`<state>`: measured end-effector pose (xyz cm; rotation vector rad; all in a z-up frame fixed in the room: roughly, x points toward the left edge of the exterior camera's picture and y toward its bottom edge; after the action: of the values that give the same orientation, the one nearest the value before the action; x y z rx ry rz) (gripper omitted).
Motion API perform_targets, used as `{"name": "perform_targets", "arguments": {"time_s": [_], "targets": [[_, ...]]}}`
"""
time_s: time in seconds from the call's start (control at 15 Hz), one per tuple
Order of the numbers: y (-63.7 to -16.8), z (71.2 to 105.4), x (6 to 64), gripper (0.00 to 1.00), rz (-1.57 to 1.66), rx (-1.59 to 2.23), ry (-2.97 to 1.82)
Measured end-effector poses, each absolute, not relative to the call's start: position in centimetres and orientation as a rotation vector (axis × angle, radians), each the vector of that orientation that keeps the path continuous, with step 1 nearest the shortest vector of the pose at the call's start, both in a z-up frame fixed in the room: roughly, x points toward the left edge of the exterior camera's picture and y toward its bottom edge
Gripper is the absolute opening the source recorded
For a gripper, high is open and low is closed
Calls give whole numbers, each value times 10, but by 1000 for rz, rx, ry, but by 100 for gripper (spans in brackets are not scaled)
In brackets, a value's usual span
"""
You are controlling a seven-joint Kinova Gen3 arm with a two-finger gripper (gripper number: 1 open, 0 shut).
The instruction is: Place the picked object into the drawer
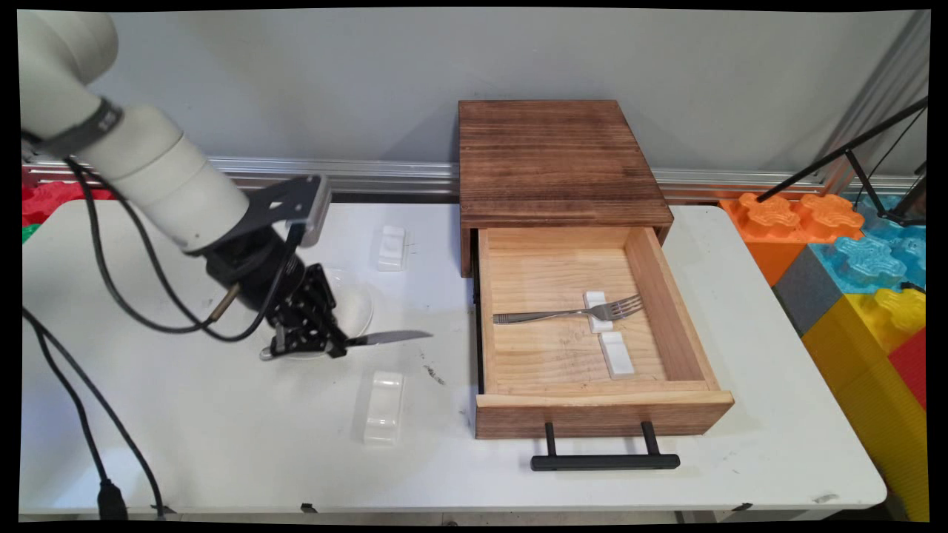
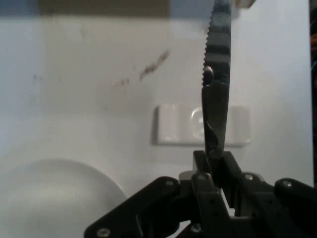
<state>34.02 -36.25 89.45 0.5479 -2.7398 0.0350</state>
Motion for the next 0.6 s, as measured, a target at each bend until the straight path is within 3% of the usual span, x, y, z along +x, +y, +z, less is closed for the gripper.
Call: {"name": "perform_targets", "arguments": {"time_s": [0.6], "targets": [[-398,932,290,0,48,551,-2671]]}}
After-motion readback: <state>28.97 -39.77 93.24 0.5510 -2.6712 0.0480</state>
